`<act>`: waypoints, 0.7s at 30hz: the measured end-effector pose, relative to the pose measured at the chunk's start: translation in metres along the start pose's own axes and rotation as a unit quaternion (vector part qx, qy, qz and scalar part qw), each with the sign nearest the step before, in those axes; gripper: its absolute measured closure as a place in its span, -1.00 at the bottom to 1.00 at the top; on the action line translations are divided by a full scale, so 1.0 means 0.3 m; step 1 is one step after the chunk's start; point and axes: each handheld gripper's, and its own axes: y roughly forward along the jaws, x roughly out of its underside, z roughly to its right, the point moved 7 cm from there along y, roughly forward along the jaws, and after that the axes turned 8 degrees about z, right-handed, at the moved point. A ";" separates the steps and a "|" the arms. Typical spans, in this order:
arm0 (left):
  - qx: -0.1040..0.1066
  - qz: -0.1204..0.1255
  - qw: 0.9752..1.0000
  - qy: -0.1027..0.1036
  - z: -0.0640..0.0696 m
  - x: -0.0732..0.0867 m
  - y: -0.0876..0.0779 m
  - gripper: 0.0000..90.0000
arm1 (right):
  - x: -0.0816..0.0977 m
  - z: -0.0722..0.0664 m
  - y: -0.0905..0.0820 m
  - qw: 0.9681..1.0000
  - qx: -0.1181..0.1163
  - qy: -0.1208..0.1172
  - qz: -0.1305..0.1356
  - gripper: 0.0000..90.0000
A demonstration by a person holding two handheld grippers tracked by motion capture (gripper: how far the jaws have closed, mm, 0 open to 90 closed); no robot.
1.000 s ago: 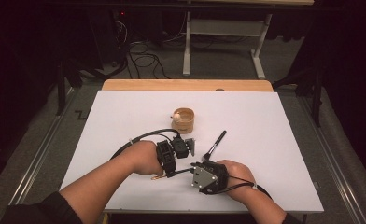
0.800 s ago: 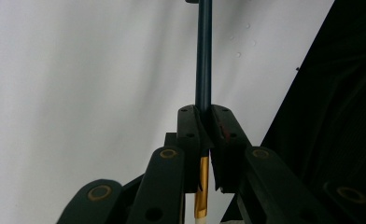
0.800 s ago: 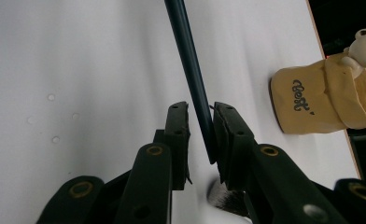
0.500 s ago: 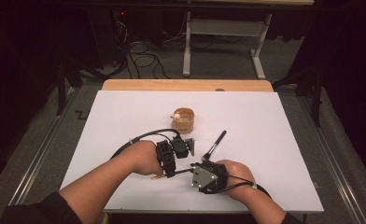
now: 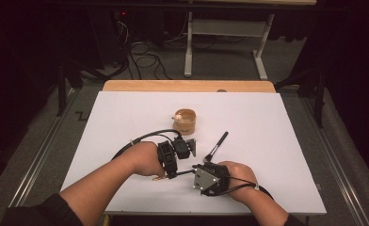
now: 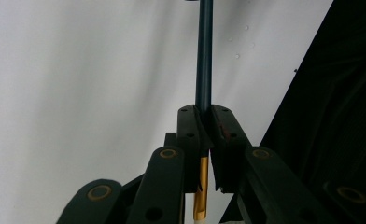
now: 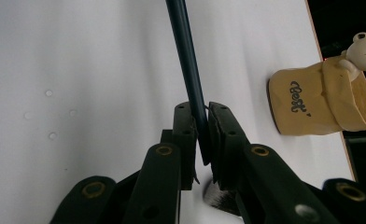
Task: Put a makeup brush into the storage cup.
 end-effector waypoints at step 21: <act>-0.024 0.010 1.000 -0.012 -0.034 0.001 -0.015 0.64 | -0.001 -0.003 -0.009 1.000 -0.007 -0.005 -0.001 0.93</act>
